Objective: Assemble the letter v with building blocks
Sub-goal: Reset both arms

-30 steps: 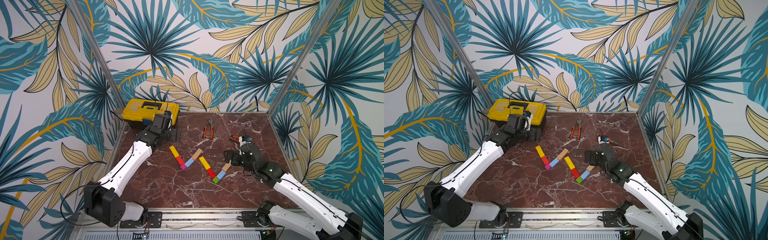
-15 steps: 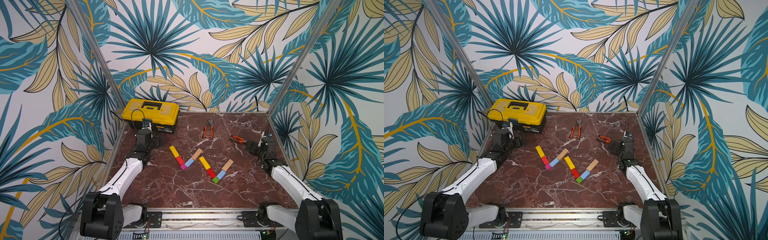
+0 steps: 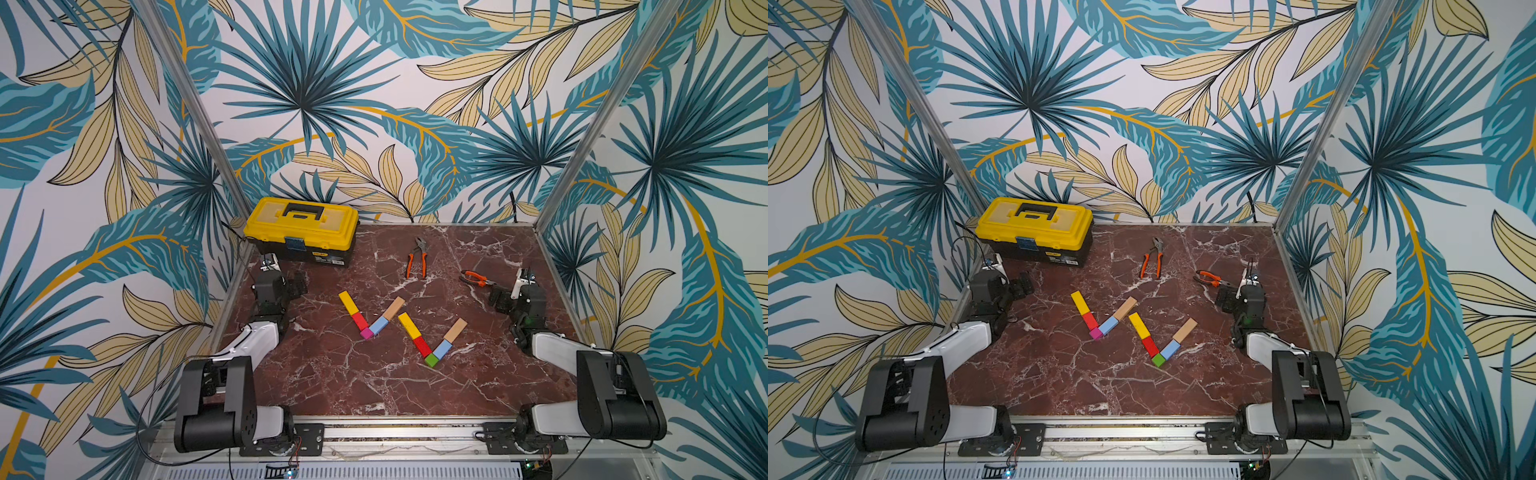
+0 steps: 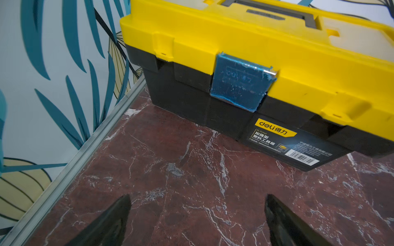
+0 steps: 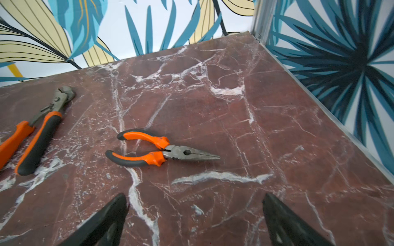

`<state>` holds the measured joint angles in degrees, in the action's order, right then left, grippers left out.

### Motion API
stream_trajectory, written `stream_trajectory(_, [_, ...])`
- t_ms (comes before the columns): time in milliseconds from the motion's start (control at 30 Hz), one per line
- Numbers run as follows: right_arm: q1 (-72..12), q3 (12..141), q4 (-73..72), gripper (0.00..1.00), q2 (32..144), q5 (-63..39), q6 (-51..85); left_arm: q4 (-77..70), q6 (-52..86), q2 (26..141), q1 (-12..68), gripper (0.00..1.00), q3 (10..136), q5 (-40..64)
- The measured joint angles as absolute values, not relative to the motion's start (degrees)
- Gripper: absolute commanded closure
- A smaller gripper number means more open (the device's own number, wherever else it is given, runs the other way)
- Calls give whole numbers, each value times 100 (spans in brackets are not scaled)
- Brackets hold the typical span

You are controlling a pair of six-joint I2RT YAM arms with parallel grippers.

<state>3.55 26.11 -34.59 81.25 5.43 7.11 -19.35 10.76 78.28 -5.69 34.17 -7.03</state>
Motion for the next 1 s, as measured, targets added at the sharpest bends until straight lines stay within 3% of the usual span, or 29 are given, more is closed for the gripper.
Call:
stream_trajectory(167, [353, 2112, -4722, 1, 8479, 226, 504, -2569, 963, 7769, -572, 1, 2917, -572])
stream_trajectory(533, [333, 2178, -4816, 1, 8541, 38, 377, -4167, 440, 8748, -434, 1, 2375, 207])
stream_trajectory(1000, [172, 2320, -4753, 0, 8541, 104, 259, -4681, 283, 8777, -405, 1, 2290, 403])
